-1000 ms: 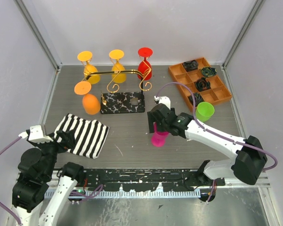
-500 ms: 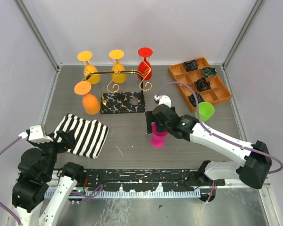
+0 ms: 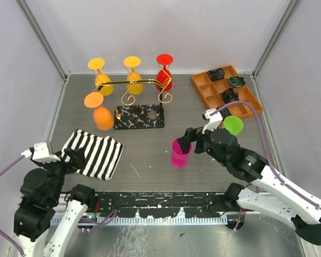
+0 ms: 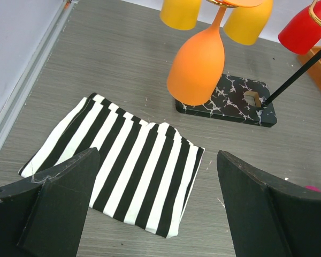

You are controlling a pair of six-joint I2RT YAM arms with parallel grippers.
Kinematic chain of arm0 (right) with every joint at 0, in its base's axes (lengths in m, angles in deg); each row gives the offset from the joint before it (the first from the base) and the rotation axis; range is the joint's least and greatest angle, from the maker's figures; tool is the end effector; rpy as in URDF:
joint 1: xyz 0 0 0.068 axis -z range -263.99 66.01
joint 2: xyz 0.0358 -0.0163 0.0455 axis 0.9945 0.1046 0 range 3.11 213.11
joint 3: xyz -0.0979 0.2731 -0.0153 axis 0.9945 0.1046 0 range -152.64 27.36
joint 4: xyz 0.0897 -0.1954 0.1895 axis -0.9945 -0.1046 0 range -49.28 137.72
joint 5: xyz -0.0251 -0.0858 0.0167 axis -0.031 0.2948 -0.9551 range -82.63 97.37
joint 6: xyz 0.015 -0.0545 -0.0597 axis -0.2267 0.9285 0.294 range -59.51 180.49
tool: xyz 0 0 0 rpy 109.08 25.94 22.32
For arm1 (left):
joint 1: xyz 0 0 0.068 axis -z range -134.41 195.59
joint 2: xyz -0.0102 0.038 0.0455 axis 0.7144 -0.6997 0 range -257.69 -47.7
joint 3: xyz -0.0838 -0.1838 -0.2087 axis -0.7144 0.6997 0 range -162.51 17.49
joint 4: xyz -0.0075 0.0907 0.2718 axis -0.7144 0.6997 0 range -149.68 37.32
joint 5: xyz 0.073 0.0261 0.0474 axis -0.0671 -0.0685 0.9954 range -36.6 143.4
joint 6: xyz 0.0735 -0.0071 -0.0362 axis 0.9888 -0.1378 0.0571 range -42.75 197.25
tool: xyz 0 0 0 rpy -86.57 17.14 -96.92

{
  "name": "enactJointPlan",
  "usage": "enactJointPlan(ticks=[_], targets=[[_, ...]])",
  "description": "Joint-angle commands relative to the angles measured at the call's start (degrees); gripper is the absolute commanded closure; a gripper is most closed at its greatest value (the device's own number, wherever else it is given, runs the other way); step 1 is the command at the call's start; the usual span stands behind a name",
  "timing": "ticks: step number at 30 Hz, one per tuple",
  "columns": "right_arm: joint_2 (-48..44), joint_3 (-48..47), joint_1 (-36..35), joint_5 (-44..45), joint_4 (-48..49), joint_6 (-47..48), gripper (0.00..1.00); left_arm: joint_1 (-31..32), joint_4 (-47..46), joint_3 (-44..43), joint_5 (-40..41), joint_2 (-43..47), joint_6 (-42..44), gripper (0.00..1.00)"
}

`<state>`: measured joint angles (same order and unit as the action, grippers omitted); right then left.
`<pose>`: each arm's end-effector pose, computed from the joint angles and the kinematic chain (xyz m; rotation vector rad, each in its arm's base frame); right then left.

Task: Place the wine glass upside down on the wine glass rack
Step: Move the wine glass to the center of the board, then pick up the wine glass at the center of the board.

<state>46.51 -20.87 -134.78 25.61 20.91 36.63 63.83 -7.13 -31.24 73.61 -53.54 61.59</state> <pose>0.1516 0.1502 0.3370 -0.2503 1.9587 0.5526 0.0426 0.0121 0.3474 -0.2189 1.7169 -0.1294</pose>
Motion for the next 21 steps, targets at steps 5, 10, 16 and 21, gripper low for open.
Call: enactJointPlan(ticks=[5, 10, 16, 21], targets=[[-6.6, 3.6, -6.5, 2.8, -6.6, -10.2, 0.00, -0.2, -1.7, 0.3, -0.5, 0.3, 0.5, 0.02], [-10.6, 4.7, -9.4, 5.2, -11.8, -14.4, 0.00, -0.2, -1.8, 0.3, -0.5, 0.2, 0.5, 0.02], [-13.4, 11.7, -11.2, 3.0, -9.4, -18.6, 0.00, -0.3, -1.7, 0.3, -0.4, 0.1, 0.5, 0.02], [-15.8, 16.6, -11.5, 3.0, -6.8, -21.3, 0.00, -0.2, -1.7, 0.4, -0.4, -0.5, 0.5, 0.02]])
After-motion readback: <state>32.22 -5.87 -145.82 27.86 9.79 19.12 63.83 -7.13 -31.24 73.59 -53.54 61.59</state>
